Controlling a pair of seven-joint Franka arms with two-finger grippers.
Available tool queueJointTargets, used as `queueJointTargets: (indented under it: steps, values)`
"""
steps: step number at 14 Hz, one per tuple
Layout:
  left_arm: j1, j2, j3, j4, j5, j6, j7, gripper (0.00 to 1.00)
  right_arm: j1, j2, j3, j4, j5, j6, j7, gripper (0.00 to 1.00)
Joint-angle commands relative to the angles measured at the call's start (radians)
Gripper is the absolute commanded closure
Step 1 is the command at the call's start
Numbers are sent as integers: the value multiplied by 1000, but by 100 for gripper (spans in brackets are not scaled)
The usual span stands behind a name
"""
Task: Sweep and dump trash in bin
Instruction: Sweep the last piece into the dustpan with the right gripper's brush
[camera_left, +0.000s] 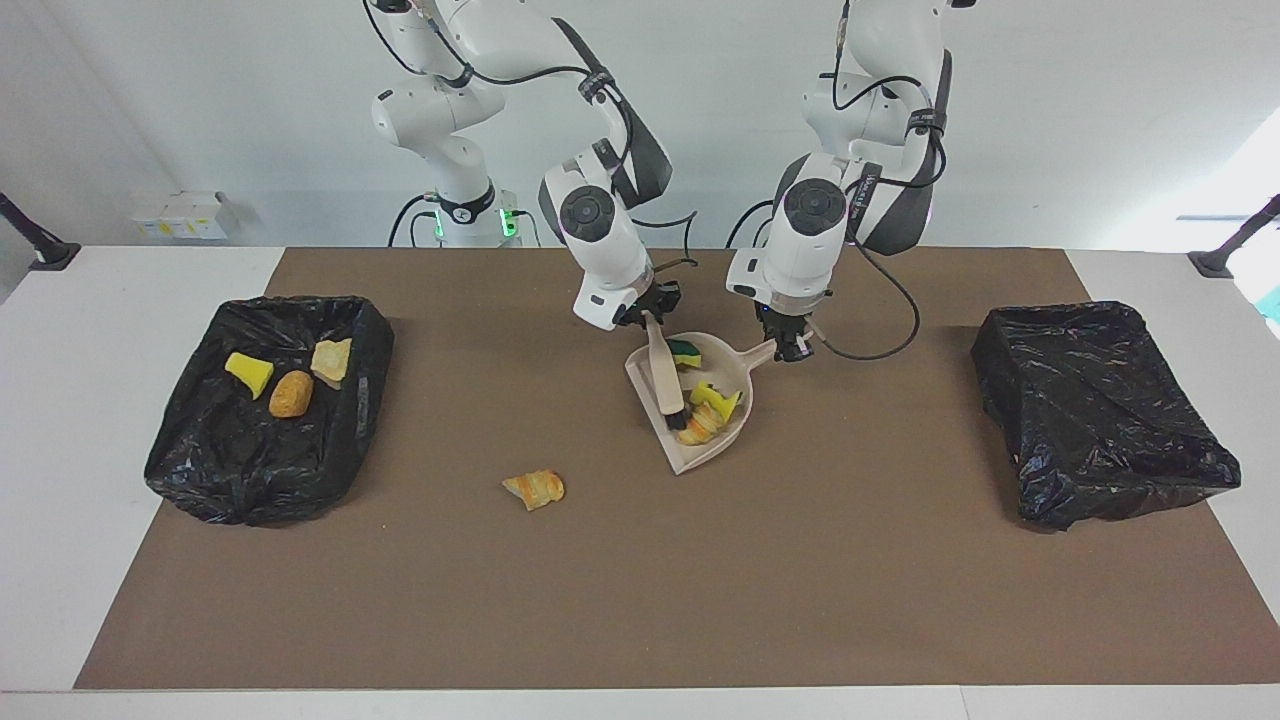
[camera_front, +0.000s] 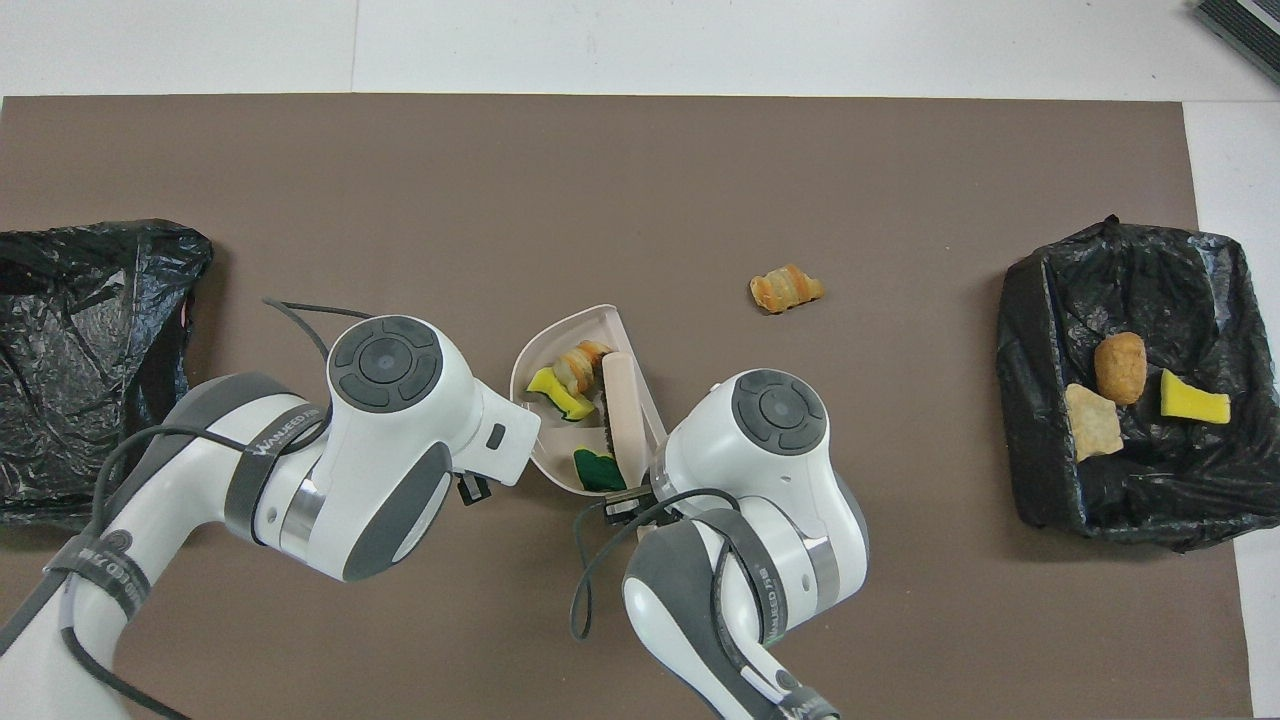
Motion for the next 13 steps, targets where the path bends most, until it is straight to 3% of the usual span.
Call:
queueJointTargets:
  steps: [1,4,7,10,13]
  values:
    - [-12,-37,9,-40,12,35,-13,100,-69,7,-13,101,5,-160,-48,100]
    - [-10,-38,9,-46,12,41,-15,100,-163,4,-10,150,-171,-263,-45,100]
    - [-10,-40,9,-51,12,47,-15,100,-218,6,-13,150,-300,-269,-31,100]
    - [-10,-43,9,-52,12,47,-16,100,-278,15,-11,150,-498,-242,-31,100]
    - [-10,-43,9,-57,12,50,-16,100,-370,51,-10,152,-612,-147,-43,100]
